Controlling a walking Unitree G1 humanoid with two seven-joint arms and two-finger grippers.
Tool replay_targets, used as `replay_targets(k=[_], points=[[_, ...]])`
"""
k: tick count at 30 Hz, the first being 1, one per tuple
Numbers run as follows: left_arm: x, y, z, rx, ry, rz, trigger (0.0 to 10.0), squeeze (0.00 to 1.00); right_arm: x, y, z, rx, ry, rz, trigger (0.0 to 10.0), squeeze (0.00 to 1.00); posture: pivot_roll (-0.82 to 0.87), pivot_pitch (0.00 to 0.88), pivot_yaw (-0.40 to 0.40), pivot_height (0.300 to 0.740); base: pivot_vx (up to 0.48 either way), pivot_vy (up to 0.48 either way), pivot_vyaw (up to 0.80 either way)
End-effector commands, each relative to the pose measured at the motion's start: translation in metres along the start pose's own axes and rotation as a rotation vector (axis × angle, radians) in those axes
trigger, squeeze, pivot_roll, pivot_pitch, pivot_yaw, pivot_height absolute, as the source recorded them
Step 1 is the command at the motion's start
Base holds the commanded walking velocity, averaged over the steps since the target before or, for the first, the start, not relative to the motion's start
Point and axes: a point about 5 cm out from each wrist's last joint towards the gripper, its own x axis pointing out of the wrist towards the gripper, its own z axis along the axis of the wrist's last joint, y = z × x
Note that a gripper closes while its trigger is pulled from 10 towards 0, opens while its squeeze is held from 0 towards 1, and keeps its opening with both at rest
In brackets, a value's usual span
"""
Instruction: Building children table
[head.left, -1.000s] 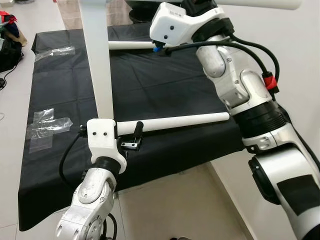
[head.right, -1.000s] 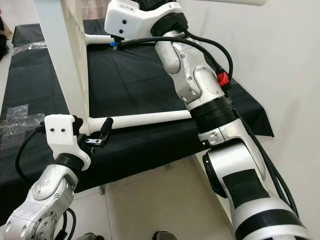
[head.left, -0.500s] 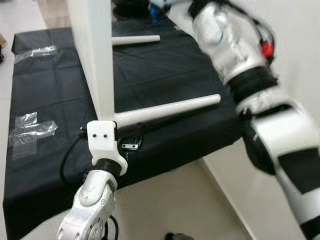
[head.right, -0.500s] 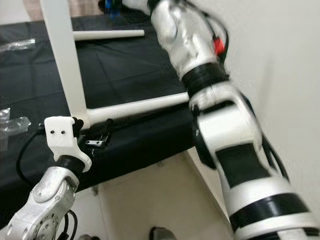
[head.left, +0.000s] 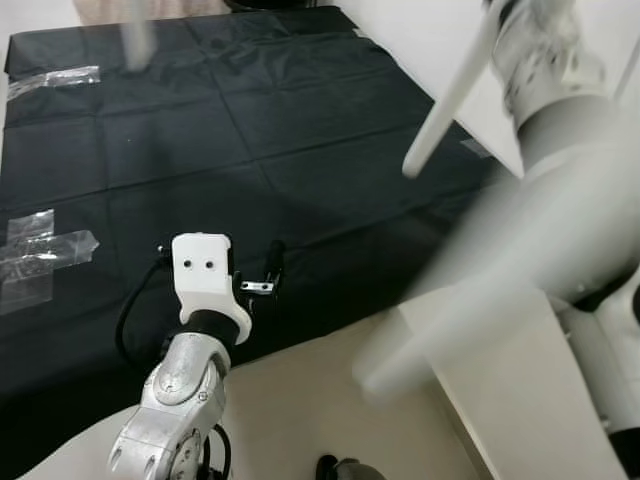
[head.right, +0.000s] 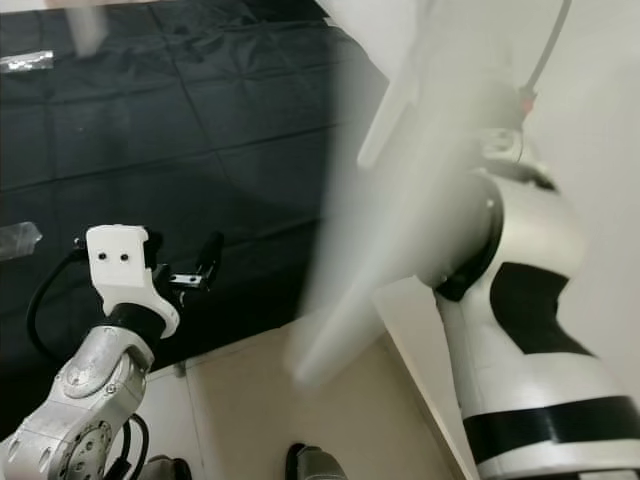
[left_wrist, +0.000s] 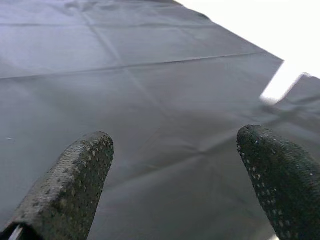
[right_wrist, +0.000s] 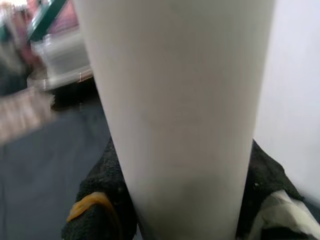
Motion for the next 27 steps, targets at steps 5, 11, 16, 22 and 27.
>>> replay_targets(k=[5, 11, 16, 22, 27], points=[[-0.003, -0.003, -0.001, -0.023, 0.006, 0.008, 10.0, 0.00, 0.000, -0.006, -0.014, -0.052, -0.003, -0.057, 0.0, 0.00, 0.01, 0.154, -0.094, 0.740, 0.000, 0.000, 0.00], [-0.003, -0.003, 0.000, -0.024, 0.002, 0.003, 10.0, 0.00, -0.001, -0.020, -0.022, -0.076, -0.007, -0.201, 0.0, 0.00, 0.00, 0.151, -0.093, 0.740, 0.000, 0.000, 0.00], [-0.001, -0.006, 0.003, -0.027, -0.007, -0.002, 10.0, 0.00, -0.002, -0.035, -0.034, -0.057, 0.047, -0.317, 0.0, 0.00, 0.01, 0.151, -0.100, 0.740, 0.000, 0.000, 0.00], [0.000, -0.009, 0.010, -0.025, -0.032, -0.023, 10.0, 0.00, -0.002, -0.026, -0.037, -0.105, 0.060, -0.232, 0.0, 0.00, -0.01, 0.156, -0.100, 0.740, 0.000, 0.000, 0.00], [0.002, -0.016, 0.014, -0.019, -0.048, -0.048, 10.0, 0.00, -0.002, -0.014, -0.028, -0.144, 0.032, -0.190, 0.0, 0.00, -0.02, 0.153, -0.109, 0.740, 0.000, 0.000, 0.00]])
